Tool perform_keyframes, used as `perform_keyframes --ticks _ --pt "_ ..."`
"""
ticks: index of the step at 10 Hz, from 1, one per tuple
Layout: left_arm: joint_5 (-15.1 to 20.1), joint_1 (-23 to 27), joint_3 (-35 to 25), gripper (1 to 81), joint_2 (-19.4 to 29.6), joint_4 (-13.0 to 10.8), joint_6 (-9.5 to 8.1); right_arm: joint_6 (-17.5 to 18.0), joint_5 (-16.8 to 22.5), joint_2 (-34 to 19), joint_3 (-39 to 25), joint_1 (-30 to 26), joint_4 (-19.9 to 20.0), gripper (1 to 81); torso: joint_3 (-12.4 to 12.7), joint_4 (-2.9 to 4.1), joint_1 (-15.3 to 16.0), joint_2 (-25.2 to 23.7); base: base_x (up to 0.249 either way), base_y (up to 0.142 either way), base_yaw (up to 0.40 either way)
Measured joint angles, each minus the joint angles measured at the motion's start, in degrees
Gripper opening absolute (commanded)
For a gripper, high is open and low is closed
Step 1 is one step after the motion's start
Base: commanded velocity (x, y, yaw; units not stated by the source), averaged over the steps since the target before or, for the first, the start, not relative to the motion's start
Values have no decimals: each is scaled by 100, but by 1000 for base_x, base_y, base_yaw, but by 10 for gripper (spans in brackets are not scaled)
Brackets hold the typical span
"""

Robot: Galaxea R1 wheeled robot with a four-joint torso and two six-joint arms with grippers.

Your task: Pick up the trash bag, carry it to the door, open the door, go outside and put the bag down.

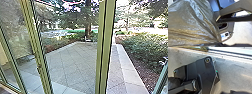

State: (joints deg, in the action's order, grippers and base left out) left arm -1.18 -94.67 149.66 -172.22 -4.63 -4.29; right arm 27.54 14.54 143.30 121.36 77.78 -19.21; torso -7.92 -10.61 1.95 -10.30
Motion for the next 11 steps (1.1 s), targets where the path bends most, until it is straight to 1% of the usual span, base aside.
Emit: perform_keyframes --ticks 1,3,4,6,8,11 --pt "-7 46 0 10 2 1 0 -189 4 226 297 163 34 811 0 0 -2 0 0 0 0" --pt "-16 85 0 10 2 4 -4 -758 -66 717 976 262 356 811 0 0 -2 0 0 0 0" --pt "-7 134 0 10 2 4 -6 -961 -151 951 1290 290 486 811 0 0 -2 0 0 0 0" --pt "-11 234 0 10 2 4 -9 -1271 -391 1418 1827 518 590 811 0 0 -2 0 0 0 0" --pt "-20 305 63 10 -9 4 -11 -1382 -507 1805 2100 731 577 811 0 0 -2 0 0 0 0" --pt "-11 374 205 10 -35 4 -6 -1429 -628 2283 2570 855 566 811 0 0 -2 0 0 0 0"
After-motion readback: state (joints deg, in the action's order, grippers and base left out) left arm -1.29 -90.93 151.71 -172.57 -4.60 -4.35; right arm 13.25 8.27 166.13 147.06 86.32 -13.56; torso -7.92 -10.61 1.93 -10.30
